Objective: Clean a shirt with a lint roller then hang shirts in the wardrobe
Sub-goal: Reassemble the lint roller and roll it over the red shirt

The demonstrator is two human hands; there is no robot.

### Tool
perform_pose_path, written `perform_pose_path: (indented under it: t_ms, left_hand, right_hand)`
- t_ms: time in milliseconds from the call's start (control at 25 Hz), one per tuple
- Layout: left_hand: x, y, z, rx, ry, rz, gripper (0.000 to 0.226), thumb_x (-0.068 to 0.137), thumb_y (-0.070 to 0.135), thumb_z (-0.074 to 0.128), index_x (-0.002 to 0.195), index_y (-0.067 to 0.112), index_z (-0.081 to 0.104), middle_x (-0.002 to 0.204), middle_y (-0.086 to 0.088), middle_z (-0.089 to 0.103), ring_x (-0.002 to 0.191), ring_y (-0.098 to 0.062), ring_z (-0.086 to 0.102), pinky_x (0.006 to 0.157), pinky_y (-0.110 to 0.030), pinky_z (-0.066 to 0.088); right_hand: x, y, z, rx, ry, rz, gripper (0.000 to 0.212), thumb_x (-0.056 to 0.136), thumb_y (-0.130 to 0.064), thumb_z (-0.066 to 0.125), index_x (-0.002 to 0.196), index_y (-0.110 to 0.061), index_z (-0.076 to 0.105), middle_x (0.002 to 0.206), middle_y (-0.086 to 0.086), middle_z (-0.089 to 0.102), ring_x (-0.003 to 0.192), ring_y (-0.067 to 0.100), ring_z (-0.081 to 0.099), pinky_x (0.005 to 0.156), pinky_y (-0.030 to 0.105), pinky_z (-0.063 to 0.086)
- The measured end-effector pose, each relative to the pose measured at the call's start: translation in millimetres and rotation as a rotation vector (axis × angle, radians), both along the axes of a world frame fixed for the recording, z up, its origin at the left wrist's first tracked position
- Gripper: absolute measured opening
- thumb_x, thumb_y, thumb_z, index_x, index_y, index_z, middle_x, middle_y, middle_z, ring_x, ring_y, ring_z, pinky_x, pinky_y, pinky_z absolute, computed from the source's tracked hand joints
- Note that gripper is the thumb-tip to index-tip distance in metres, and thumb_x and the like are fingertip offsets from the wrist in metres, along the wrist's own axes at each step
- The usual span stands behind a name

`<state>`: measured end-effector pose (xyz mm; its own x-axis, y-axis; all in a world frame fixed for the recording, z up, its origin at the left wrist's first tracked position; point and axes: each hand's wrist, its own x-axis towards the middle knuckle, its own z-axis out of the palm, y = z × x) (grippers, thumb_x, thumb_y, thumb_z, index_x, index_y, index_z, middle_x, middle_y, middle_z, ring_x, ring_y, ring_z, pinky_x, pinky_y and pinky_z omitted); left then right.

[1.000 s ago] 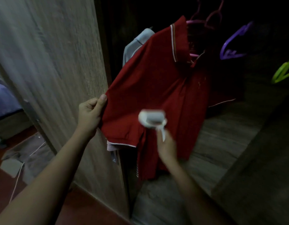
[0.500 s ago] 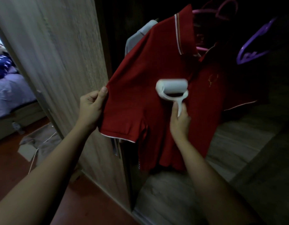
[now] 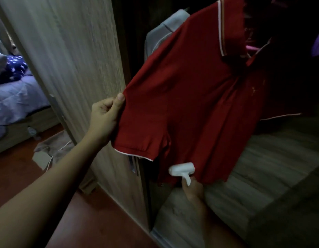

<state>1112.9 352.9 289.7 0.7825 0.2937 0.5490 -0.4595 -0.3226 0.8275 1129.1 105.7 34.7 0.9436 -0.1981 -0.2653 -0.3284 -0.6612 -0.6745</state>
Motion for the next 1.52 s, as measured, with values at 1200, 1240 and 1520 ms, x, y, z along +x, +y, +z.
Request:
perform_pose_path:
  t_ms: [1200, 1240, 1520]
  left_hand:
    - [2.6, -2.1, -4.2, -0.099, 0.01, 0.003, 0.042, 0.083, 0.046, 0.052, 0.065, 0.01, 0.062, 0.049, 0.012, 0.06, 0.049, -0.001, 0.049, 0.045, -0.015, 0.041]
    - [1.5, -2.8, -3.6, -0.099, 0.012, 0.002, 0.041, 0.083, 0.045, 0.052, 0.065, 0.01, 0.062, 0.049, 0.011, 0.06, 0.049, 0.0, 0.05, 0.045, -0.015, 0.042]
    - [0.0, -0.4, -2.4, -0.025, 0.011, 0.027, 0.05, 0.087, 0.044, 0.05, 0.072, -0.002, 0.063, 0.057, -0.001, 0.061, 0.058, -0.013, 0.051, 0.049, -0.019, 0.042]
  right_hand:
    - [59.3, -72.4, 199.6, 0.338, -0.713, -0.271, 0.038, 0.099, -0.026, 0.039, 0.096, 0.001, 0.065, 0.094, 0.023, 0.067, 0.092, 0.035, 0.062, 0.063, 0.024, 0.03]
    - [45.7, -58.1, 175.8, 0.333, -0.656, -0.194, 0.036, 0.099, -0.024, 0.04, 0.094, 0.002, 0.065, 0.087, 0.02, 0.065, 0.089, 0.035, 0.063, 0.06, 0.025, 0.028]
    - [51.7, -70.2, 148.7, 0.291, -0.579, -0.307, 0.044, 0.1, -0.031, 0.034, 0.101, 0.003, 0.062, 0.098, 0.025, 0.065, 0.095, 0.038, 0.061, 0.073, 0.033, 0.039]
